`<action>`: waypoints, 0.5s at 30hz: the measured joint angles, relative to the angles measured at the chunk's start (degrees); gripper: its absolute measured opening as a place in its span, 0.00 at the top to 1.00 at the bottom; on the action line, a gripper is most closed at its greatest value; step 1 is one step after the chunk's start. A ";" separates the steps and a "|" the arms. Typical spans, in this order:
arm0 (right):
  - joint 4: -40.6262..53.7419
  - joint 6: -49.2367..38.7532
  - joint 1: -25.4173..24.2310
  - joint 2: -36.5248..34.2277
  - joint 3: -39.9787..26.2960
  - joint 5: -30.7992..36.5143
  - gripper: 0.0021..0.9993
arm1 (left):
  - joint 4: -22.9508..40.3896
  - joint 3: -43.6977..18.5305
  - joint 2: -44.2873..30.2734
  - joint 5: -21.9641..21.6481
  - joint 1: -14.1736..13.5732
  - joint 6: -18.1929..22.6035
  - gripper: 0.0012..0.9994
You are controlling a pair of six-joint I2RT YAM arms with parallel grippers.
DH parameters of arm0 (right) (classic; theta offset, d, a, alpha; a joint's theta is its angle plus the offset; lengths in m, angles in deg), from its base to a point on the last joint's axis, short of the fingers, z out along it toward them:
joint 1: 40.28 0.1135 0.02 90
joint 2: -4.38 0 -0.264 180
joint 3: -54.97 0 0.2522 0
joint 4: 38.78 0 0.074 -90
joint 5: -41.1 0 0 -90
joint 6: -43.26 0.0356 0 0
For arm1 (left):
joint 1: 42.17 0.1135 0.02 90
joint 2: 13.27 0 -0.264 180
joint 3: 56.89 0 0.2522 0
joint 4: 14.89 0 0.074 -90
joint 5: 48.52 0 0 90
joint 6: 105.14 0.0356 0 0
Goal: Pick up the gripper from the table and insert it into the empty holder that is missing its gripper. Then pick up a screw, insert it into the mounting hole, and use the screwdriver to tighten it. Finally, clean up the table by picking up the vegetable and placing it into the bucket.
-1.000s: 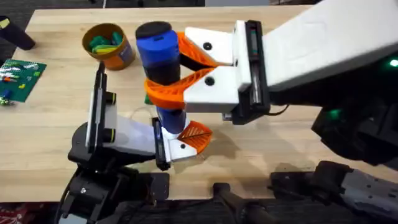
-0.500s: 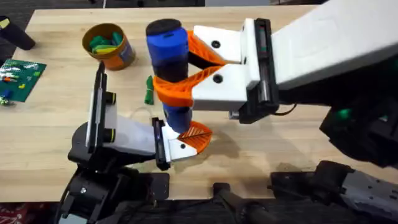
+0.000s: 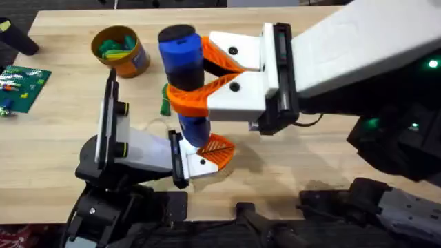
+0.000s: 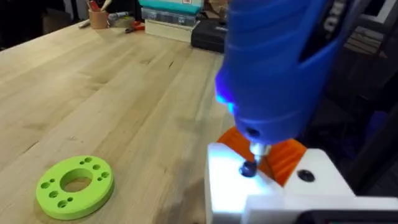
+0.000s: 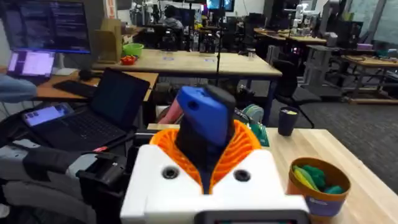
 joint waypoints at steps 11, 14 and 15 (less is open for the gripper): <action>-0.55 -0.17 0.00 -0.94 0.00 -0.02 0.96 | -0.02 0.00 0.00 0.02 0.00 0.00 0.99; -0.65 -0.17 0.00 -0.94 0.00 -0.02 0.96 | -0.02 0.00 0.00 0.02 0.00 0.02 0.99; -0.68 -0.17 0.02 -0.94 0.00 -0.04 0.96 | -0.02 0.00 0.00 0.02 0.00 0.00 0.99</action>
